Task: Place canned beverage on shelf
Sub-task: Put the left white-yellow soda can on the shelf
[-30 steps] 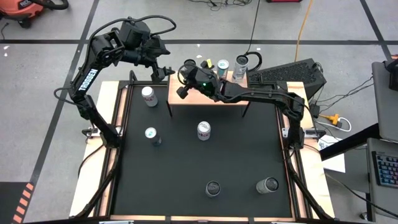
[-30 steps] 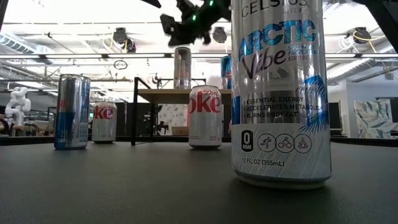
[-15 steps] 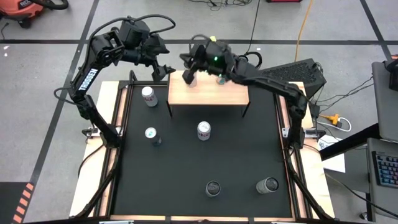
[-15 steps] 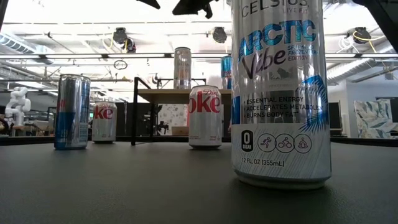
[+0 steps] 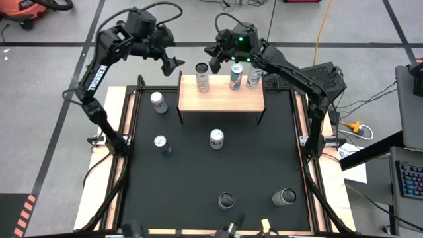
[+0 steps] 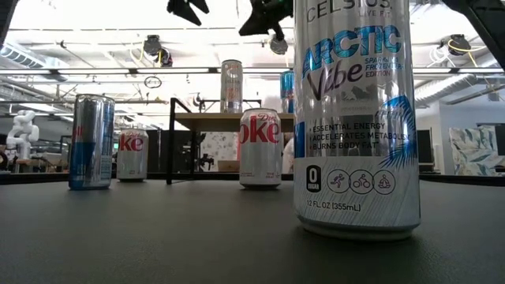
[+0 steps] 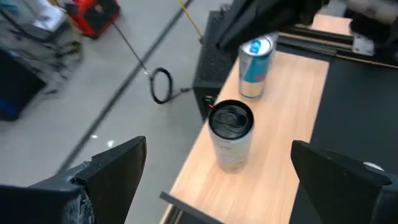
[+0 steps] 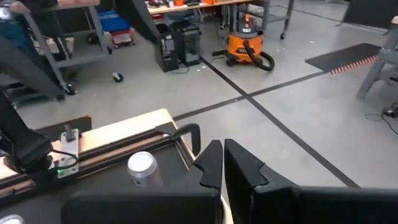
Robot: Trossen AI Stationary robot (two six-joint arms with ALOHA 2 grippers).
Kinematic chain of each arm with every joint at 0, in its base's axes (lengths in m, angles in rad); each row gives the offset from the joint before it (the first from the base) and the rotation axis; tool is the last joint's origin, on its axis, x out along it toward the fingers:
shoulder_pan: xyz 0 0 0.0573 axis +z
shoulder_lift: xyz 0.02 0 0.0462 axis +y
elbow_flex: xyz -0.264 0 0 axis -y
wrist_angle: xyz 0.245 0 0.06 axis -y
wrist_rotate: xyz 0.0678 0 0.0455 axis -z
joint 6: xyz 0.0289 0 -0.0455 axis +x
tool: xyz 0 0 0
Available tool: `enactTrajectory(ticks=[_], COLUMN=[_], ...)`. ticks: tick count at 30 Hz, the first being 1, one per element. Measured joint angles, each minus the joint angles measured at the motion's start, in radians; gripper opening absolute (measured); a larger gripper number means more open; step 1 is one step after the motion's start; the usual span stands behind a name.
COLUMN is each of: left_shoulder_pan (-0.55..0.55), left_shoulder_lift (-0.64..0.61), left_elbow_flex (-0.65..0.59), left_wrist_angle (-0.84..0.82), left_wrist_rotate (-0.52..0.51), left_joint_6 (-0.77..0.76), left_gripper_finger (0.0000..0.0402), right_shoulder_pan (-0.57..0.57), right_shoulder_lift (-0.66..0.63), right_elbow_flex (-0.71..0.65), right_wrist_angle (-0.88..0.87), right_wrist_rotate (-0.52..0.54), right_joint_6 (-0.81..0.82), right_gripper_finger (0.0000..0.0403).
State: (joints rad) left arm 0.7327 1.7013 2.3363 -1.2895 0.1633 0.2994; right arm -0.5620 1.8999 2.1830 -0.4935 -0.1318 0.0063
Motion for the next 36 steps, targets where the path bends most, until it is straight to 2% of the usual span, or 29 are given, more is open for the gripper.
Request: enactTrajectory(ticks=[5,14,23,36], left_shoulder_pan=[0.032,0.070,0.070,0.060], left_shoulder_lift=[0.083,0.218,0.331,0.366], left_elbow_flex=[0.000,-0.001,-0.001,-0.001], left_wrist_angle=[-0.011,-0.111,-0.105,-0.085], left_wrist_rotate=[0.095,0.099,0.112,0.130], left_joint_6=[0.031,0.082,0.106,0.129], left_gripper_finger=[0.0397,0.0397,0.0397,0.0397], right_shoulder_pan=[-0.021,-0.021,-0.021,-0.021], right_shoulder_lift=[-0.060,-0.191,-0.273,-0.277], right_elbow_flex=[0.000,0.000,0.000,0.000], right_wrist_angle=[-0.004,-0.099,-0.216,-0.279], right_wrist_rotate=[0.000,0.000,0.001,0.003], right_joint_6=[-0.007,-0.071,-0.079,-0.124], right_gripper_finger=[0.0000,0.0000,0.0000,0.0000])
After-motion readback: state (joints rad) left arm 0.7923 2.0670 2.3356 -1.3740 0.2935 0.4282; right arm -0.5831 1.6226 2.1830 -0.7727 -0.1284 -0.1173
